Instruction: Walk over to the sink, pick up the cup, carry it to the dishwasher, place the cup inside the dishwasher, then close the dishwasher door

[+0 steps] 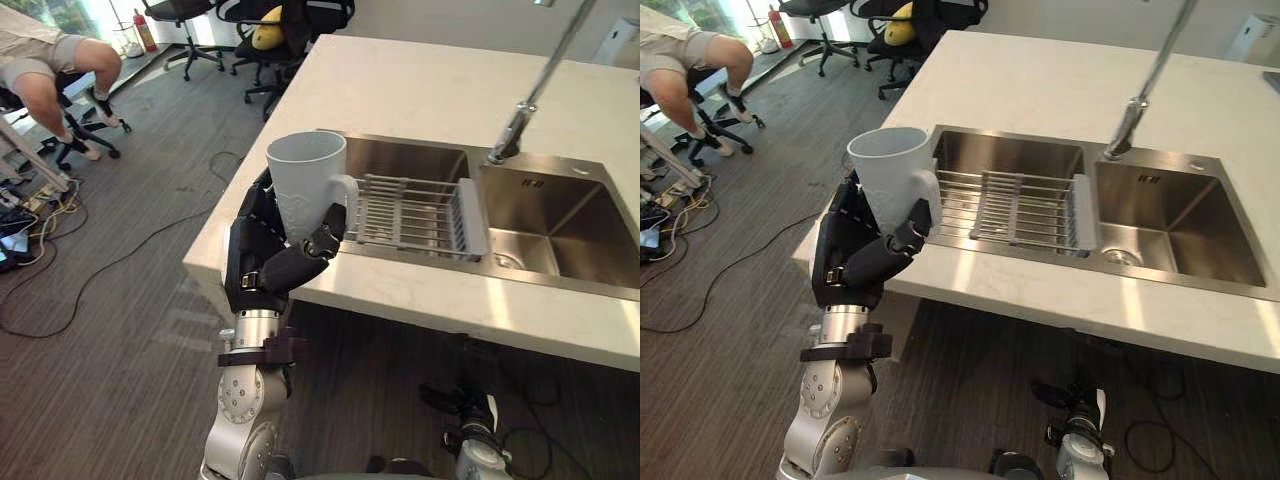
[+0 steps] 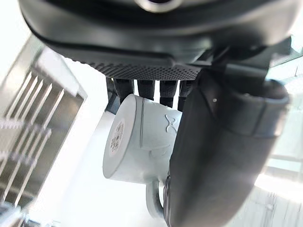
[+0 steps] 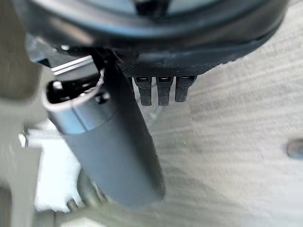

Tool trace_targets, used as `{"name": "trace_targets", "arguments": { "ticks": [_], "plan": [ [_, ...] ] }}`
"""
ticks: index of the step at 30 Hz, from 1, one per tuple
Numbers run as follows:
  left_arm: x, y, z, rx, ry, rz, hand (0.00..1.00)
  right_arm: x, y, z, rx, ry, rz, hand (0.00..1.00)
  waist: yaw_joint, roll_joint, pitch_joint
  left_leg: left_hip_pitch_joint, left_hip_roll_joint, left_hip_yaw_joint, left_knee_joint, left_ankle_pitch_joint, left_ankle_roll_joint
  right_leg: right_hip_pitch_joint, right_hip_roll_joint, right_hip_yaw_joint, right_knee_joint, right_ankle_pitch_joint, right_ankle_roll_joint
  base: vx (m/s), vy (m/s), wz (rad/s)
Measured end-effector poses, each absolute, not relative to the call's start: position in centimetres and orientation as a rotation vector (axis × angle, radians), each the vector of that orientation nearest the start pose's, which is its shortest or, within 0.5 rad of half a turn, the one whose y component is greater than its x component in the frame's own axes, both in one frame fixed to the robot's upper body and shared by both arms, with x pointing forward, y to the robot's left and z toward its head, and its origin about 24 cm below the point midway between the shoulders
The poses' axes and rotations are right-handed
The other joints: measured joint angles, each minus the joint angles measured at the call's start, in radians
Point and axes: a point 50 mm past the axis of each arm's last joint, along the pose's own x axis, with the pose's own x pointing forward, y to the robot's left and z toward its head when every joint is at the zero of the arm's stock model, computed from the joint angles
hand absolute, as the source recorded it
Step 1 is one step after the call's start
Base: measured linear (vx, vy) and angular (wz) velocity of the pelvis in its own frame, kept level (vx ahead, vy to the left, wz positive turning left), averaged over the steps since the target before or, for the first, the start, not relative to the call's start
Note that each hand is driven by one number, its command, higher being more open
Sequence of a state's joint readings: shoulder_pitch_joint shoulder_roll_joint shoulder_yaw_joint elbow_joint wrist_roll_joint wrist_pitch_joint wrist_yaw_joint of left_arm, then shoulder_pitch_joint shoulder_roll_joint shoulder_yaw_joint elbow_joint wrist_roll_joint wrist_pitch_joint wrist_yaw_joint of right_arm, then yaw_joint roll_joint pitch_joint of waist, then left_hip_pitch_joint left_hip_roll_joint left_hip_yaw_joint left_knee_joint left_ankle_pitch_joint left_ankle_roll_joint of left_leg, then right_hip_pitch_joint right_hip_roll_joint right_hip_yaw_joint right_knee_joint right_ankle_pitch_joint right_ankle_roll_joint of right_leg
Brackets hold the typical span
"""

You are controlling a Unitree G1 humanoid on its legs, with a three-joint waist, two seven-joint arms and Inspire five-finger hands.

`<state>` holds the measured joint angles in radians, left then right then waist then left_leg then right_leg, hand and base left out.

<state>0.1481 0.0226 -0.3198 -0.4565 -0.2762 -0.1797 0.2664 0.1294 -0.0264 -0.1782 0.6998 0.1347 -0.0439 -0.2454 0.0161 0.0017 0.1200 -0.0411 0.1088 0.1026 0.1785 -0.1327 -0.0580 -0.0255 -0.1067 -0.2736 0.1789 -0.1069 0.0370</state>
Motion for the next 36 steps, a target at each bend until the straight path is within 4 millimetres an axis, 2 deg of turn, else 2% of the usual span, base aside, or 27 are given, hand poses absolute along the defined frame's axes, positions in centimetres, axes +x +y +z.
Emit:
{"name": "trace_targets", "arguments": {
  "ticks": [4, 11, 16, 18, 19, 20, 21, 22, 23, 24, 26, 27, 28, 29, 30, 31, 32, 33, 34, 35, 36],
  "plan": [
    [21.1, 11.2, 10.9, -0.382, -0.328, 0.017, 0.30, 14.2, -19.8, -12.4, 0.079, 0.784, -0.478, 0.90, -0.001, -0.016, -0.010, 0.009, -0.042, 0.029, 0.001, 0.005, 0.017, 0.017, -0.034, 0.024, -0.049, 0.042, 0.030, 0.00, 0.168, -0.08],
    [21.1, 11.1, 10.8, -0.373, -0.324, 0.008, 0.30, 13.8, -19.7, -12.8, 0.075, 0.812, -0.472, 0.90, -0.003, -0.015, -0.013, 0.022, -0.042, 0.028, -0.006, 0.008, 0.021, 0.045, -0.022, 0.022, -0.087, 0.061, 0.027, -0.01, 0.011, -0.02],
    [21.1, 11.2, 10.8, -0.374, -0.326, 0.013, 0.30, 14.0, -19.8, -12.7, 0.059, 0.809, -0.457, 0.90, -0.007, -0.014, -0.014, -0.005, -0.046, -0.043, -0.041, 0.053, 0.013, 0.047, -0.019, -0.050, -0.088, 0.061, 0.025, -0.04, -0.055, 0.43],
    [21.2, 11.7, 10.8, -0.378, -0.330, 0.039, 0.30, 14.4, -19.8, -12.6, 0.041, 0.800, -0.435, 0.90, -0.007, -0.012, -0.013, -0.042, -0.052, -0.082, -0.048, 0.087, 0.000, 0.047, -0.024, -0.117, -0.087, 0.057, 0.019, -0.09, -0.049, 0.90],
    [21.2, 11.8, 10.8, -0.381, -0.332, 0.051, 0.30, 14.6, -19.9, -12.5, 0.038, 0.794, -0.434, 0.90, -0.009, -0.011, -0.012, -0.060, -0.058, -0.072, -0.060, 0.115, -0.003, 0.047, -0.033, -0.155, -0.084, 0.054, 0.015, -0.16, -0.014, 1.24],
    [21.3, 11.9, 10.9, -0.389, -0.337, 0.061, 0.30, 14.8, -20.1, -12.3, 0.033, 0.784, -0.434, 0.90, -0.007, -0.005, -0.010, -0.073, -0.052, -0.015, -0.098, 0.147, -0.004, 0.048, -0.047, -0.209, -0.079, 0.051, 0.011, -0.19, 0.028, 1.32],
    [21.2, 12.2, 11.0, -0.389, -0.344, 0.074, 0.30, 15.2, -20.0, -12.2, 0.035, 0.774, -0.436, 0.90, 0.001, -0.003, -0.005, -0.085, -0.022, 0.102, -0.083, 0.111, 0.036, 0.048, -0.061, -0.249, -0.078, 0.051, 0.011, -0.15, 0.038, 1.16],
    [21.2, 12.3, 11.0, -0.390, -0.343, 0.076, 0.30, 15.4, -20.1, -12.1, 0.032, 0.766, -0.436, 0.90, 0.000, -0.002, -0.005, -0.101, -0.004, 0.168, -0.048, 0.088, 0.046, 0.049, -0.070, -0.271, -0.077, 0.050, 0.011, -0.07, 0.046, 0.99],
    [21.2, 12.3, 11.0, -0.401, -0.342, 0.080, 0.30, 15.6, -20.4, -11.9, 0.021, 0.753, -0.434, 0.90, -0.004, 0.007, -0.003, -0.112, 0.016, 0.239, -0.003, 0.076, 0.048, 0.062, -0.078, -0.305, -0.072, 0.049, 0.012, 0.00, 0.078, 0.94],
    [21.2, 12.1, 10.9, -0.428, -0.335, 0.084, 0.30, 15.7, -21.1, -11.6, 0.002, 0.744, -0.438, 0.90, -0.003, 0.038, -0.012, -0.106, 0.032, 0.259, -0.002, 0.107, 0.041, 0.069, -0.081, -0.333, -0.054, 0.038, 0.027, 0.00, 0.132, 0.90],
    [20.9, 12.3, 10.7, -0.426, -0.330, 0.089, 0.30, 16.2, -21.0, -11.3, -0.003, 0.725, -0.431, 0.90, 0.003, 0.035, -0.010, -0.104, -0.003, 0.241, -0.020, 0.108, 0.062, 0.070, -0.119, -0.346, -0.023, 0.024, 0.041, -0.01, 0.151, 0.50],
    [20.9, 12.4, 10.6, -0.425, -0.323, 0.092, 0.30, 16.6, -20.8, -11.1, -0.004, 0.711, -0.420, 0.90, 0.004, 0.034, -0.009, -0.103, -0.028, 0.233, -0.028, 0.099, 0.069, 0.064, -0.144, -0.353, -0.003, 0.010, 0.059, 0.01, 0.184, 0.34],
    [20.8, 12.4, 10.4, -0.436, -0.313, 0.092, 0.30, 17.0, -20.3, -11.1, 0.002, 0.706, -0.409, 0.90, 0.003, 0.030, -0.007, -0.104, -0.054, 0.228, -0.023, 0.086, 0.089, 0.051, -0.182, -0.354, 0.044, -0.011, 0.071, 0.03, 0.195, 0.34],
    [20.7, 12.3, 10.4, -0.441, -0.308, 0.091, 0.30, 17.1, -20.1, -11.1, 0.004, 0.705, -0.403, 0.90, 0.002, 0.027, -0.005, -0.103, -0.068, 0.226, -0.017, 0.078, 0.097, 0.046, -0.205, -0.352, 0.070, -0.027, 0.075, 0.04, 0.206, 0.30],
    [20.6, 12.4, 10.2, -0.440, -0.302, 0.089, 0.30, 17.2, -19.6, -11.1, -0.011, 0.706, -0.378, 0.90, 0.000, 0.017, 0.002, -0.104, -0.097, 0.219, 0.005, 0.055, 0.109, 0.040, -0.254, -0.350, 0.135, -0.051, 0.070, 0.06, 0.192, 0.35],
    [20.4, 12.4, 10.0, -0.439, -0.293, 0.086, 0.30, 17.3, -19.2, -11.1, -0.029, 0.710, -0.347, 0.90, -0.006, 0.013, 0.006, -0.102, -0.120, 0.207, 0.029, 0.030, 0.122, 0.033, -0.293, -0.341, 0.210, -0.065, 0.046, 0.08, 0.175, 0.39],
    [20.4, 12.3, 9.9, -0.439, -0.286, 0.083, 0.30, 17.3, -19.1, -11.1, -0.036, 0.713, -0.334, 0.90, -0.009, 0.009, 0.010, -0.104, -0.127, 0.197, 0.045, 0.018, 0.131, 0.016, -0.310, -0.302, 0.264, -0.064, 0.019, 0.13, 0.160, 0.57],
    [20.4, 12.2, 9.8, -0.434, -0.273, 0.070, 0.30, 17.2, -18.8, -11.3, -0.039, 0.731, -0.313, 0.90, -0.016, 0.009, 0.012, -0.098, -0.140, 0.165, 0.066, 0.003, 0.140, -0.029, -0.321, -0.179, 0.377, -0.043, -0.025, 0.19, 0.143, 0.83],
    [20.4, 12.2, 9.8, -0.427, -0.270, 0.060, 0.30, 17.0, -18.4, -11.6, -0.041, 0.745, -0.296, 0.90, -0.026, 0.007, 0.017, -0.080, -0.150, 0.120, 0.069, 0.003, 0.149, -0.071, -0.307, -0.050, 0.478, -0.042, -0.049, 0.20, 0.125, 0.99],
    [20.4, 12.1, 9.8, -0.423, -0.269, 0.054, 0.30, 17.0, -18.1, -11.6, -0.042, 0.750, -0.289, 0.90, -0.034, 0.004, 0.019, -0.074, -0.151, 0.094, 0.071, -0.008, 0.164, -0.083, -0.275, 0.017, 0.500, -0.069, -0.038, 0.24, 0.039, 1.15],
    [20.4, 12.3, 9.8, -0.416, -0.270, 0.056, 0.30, 17.0, -17.9, -11.6, -0.041, 0.749, -0.282, 0.90, -0.037, 0.002, 0.021, -0.069, -0.152, 0.047, 0.071, -0.011, 0.165, -0.110, -0.194, 0.131, 0.517, -0.125, -0.020, 0.15, -0.011, 0.93]
  ]
}}
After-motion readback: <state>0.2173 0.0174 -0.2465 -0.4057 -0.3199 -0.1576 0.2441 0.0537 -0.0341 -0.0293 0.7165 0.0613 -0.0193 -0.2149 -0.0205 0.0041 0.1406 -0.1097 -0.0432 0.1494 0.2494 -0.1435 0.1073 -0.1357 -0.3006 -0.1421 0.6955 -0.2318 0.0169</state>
